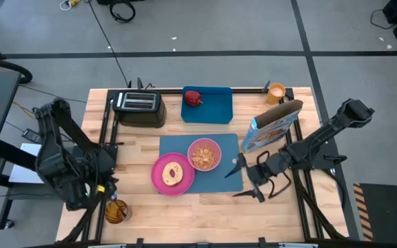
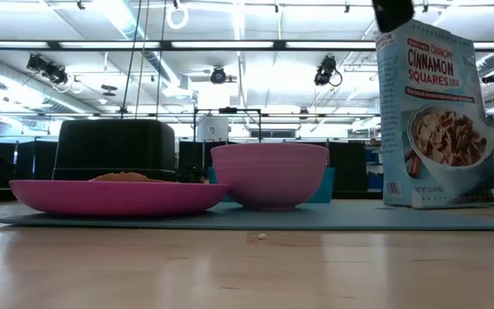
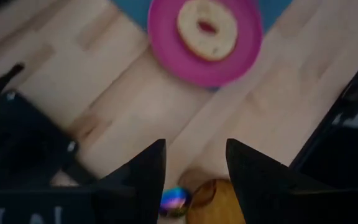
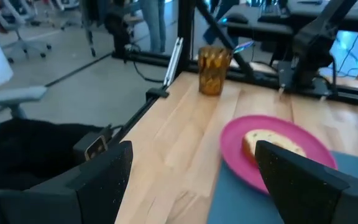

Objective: Arrange a breakfast setting
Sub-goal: Put the iridescent spoon on the blue placemat

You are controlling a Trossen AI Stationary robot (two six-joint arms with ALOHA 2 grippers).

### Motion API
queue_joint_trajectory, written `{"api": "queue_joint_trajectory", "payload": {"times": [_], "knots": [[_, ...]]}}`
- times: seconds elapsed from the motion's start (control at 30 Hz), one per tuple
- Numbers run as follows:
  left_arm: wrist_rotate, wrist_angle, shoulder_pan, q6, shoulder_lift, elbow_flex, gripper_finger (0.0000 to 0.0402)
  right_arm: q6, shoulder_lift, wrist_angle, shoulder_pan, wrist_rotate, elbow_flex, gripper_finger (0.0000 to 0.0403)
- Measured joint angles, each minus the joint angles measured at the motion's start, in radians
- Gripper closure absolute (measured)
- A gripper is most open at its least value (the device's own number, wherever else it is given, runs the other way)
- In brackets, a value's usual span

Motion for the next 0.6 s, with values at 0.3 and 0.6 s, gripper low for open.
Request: {"api": "queue_joint_trajectory", "payload": {"times": [0.3, 0.6], "knots": [[0.059, 0.012, -0.203, -0.128, -0.173, -0.164, 0.0226, -0.005, 0.001, 0.087, -0.126, -0.036, 0.000, 0.0055], [0.009, 0.067, -0.396, -0.121, -0.323, -0.319, 0.0226, 0.030, 0.001, 0.221, -0.159, 0.001, 0.000, 0.0055]]}}
